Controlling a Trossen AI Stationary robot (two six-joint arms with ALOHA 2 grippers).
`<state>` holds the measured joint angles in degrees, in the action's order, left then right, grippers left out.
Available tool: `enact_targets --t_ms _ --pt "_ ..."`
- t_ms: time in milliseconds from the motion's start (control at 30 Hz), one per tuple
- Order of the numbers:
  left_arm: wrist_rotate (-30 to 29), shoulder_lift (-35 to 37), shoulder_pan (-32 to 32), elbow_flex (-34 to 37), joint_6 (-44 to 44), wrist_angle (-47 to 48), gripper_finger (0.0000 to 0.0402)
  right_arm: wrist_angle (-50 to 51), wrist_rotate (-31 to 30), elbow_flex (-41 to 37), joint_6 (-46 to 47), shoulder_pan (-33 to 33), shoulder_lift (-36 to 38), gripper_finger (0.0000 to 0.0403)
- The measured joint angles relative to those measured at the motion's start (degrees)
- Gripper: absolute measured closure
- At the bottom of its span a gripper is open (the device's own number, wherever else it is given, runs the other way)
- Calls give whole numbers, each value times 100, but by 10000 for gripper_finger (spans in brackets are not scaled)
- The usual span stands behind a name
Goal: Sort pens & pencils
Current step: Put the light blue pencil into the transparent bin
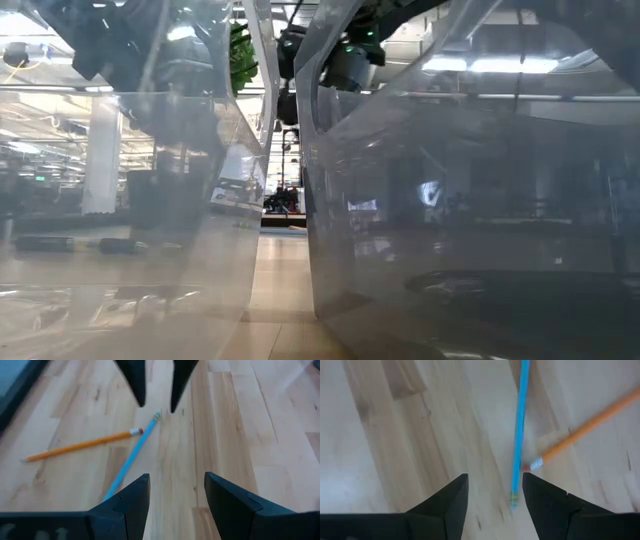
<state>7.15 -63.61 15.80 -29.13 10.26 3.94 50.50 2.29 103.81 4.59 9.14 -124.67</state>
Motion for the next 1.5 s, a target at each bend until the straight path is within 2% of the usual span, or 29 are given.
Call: enact_targets --t_ms 133,400,667,933,1300,1500 --pt "-4 -14 -11 0 -36 196 221 207 -28 291 -127 -48 -132 191" --pt "-4 -39 -13 0 -26 287 221 731 -232 212 17 1 -108 190" --pt "-4 -39 -13 0 -10 274 221 189 -228 -406 186 -31 -106 189" --pt "-3 -39 -13 0 -44 271 221 39 -248 -453 141 34 -110 189" --pt "-2 -37 -13 0 -50 271 221 48 -254 -429 95 75 -557 207" --pt "-2 -37 -13 0 -24 269 221 107 -241 -435 91 80 -535 240"
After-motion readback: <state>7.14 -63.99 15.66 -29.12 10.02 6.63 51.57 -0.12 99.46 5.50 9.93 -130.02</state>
